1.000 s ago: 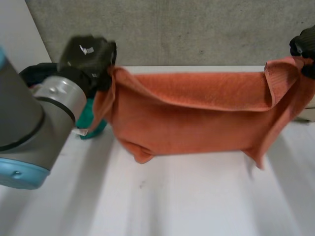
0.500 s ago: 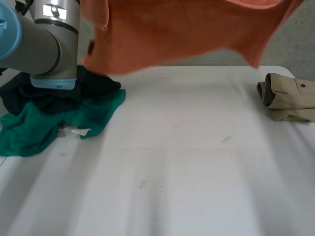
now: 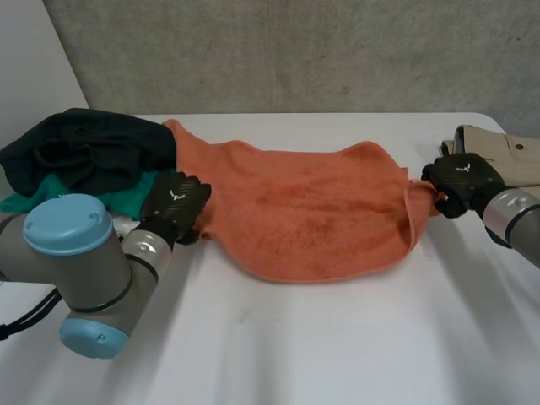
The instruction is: Fold the laundry.
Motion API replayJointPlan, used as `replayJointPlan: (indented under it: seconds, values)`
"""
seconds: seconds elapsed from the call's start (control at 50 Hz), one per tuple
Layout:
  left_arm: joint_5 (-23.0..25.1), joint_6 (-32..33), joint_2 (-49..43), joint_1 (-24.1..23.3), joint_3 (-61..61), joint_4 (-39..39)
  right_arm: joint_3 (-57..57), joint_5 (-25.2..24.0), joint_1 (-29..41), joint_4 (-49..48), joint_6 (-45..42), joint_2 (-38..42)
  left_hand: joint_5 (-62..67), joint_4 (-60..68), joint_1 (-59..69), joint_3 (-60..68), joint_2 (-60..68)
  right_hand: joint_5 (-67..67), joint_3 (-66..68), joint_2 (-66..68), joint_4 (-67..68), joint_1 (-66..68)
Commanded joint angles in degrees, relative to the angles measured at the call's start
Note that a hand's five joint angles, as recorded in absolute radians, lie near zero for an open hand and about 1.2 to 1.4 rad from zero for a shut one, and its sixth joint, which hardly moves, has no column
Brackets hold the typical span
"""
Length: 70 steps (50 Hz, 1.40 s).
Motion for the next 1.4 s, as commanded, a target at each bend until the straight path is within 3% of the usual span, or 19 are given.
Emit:
replayJointPlan:
  seconds: [0.02, 0.18, 0.26, 0.34, 0.56, 0.94, 1.18, 1.28, 1.32, 1.4]
  values:
    - [-0.1, 1.5, 0.7, 2.9, 0.2, -0.9, 0.5, 0.8, -1.7, -0.5, -0.3, -0.6, -9.4, -9.4, -7.6, -9.9, -9.7, 12.7, 11.8, 12.7, 11.4, 16.0]
    - [-0.6, -1.4, 3.9, 3.0, -1.0, -2.4, -0.6, 5.1, -4.4, -0.7, 4.8, -0.8, -9.9, -10.0, -8.1, -10.5, -10.2, 12.7, 11.8, 12.7, 11.4, 16.0]
    - [-0.5, -6.9, 3.8, 3.2, -1.4, -6.8, -1.5, 6.0, -5.0, -0.7, 5.6, -0.5, 6.7, 6.7, 8.5, 6.2, 6.4, 12.7, 11.8, 12.7, 11.4, 16.0]
    - [-0.2, -10.6, 3.3, 3.3, -1.1, -10.7, -1.7, 5.8, -5.3, -0.7, 5.7, -0.1, 11.8, 11.7, 13.6, 11.2, 11.5, 12.7, 11.8, 12.7, 11.4, 16.0]
    - [3.7, -11.2, -4.7, 2.9, 4.5, -12.0, -1.2, 5.4, -4.9, -0.7, 5.6, 0.6, -1.5, -1.5, 0.3, -2.0, -1.8, 12.7, 11.8, 12.7, 11.4, 16.0]
    - [4.0, -11.3, -18.8, 1.1, 26.3, -15.7, 0.4, 5.8, -4.7, -0.7, 4.8, 0.7, -1.5, -1.5, 0.3, -2.0, -1.8, 12.7, 11.8, 12.7, 11.4, 16.0]
    - [4.2, -11.2, -23.4, 0.1, 32.5, -17.4, 0.4, 6.0, -4.7, -0.8, 4.6, 1.4, 2.2, 2.2, 4.0, 1.7, 1.9, 12.7, 11.8, 12.7, 11.4, 16.0]
    - [5.7, -11.3, -23.6, -0.7, 32.8, -17.3, 0.4, 5.9, -4.7, -0.7, 4.6, 1.6, 20.1, 20.1, 21.9, 19.6, 19.9, 12.7, 11.8, 12.7, 11.4, 16.0]
    - [6.9, -11.4, -23.5, -1.1, 33.0, -17.0, 0.4, 5.8, -4.8, -0.6, 4.6, 1.4, 39.4, 39.4, 41.2, 38.9, 39.2, 12.7, 11.8, 12.7, 11.4, 16.0]
    - [6.4, -11.2, -22.5, -1.6, 33.3, -17.1, -0.2, 5.7, -4.8, 0.6, 3.7, 0.7, 41.3, 41.3, 43.1, 40.8, 41.1, 12.7, 11.8, 12.7, 11.4, 16.0]
